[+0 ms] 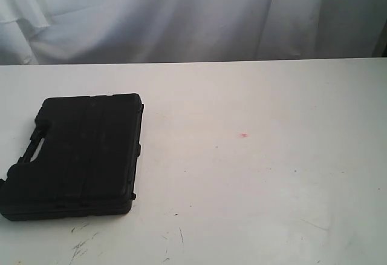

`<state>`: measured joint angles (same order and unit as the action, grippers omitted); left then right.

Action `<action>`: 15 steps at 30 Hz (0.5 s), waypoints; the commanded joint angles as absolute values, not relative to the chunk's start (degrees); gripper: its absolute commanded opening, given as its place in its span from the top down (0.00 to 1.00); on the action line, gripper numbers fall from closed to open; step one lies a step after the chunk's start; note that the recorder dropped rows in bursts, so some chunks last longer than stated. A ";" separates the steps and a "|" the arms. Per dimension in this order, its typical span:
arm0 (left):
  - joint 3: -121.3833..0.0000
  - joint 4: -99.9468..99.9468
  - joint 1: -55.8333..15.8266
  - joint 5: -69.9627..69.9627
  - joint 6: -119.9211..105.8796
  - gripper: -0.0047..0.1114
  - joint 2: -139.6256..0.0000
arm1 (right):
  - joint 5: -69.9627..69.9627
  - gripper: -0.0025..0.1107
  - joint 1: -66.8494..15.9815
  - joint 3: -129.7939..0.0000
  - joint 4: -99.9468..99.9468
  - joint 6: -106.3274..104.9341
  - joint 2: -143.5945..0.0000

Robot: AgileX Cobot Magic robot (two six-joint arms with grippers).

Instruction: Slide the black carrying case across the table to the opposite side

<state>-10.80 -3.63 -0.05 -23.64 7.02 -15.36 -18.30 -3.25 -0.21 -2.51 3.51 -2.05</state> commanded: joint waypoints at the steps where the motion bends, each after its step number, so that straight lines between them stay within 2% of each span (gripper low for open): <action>1: -7.42 -4.81 0.00 -20.54 7.39 0.96 -11.79 | -18.26 0.98 -2.81 0.00 -1.94 3.41 -1.73; 15: -1.52 -5.27 0.00 -19.46 5.50 0.96 -3.49 | -18.26 0.98 -2.81 0.00 -1.94 3.41 -1.73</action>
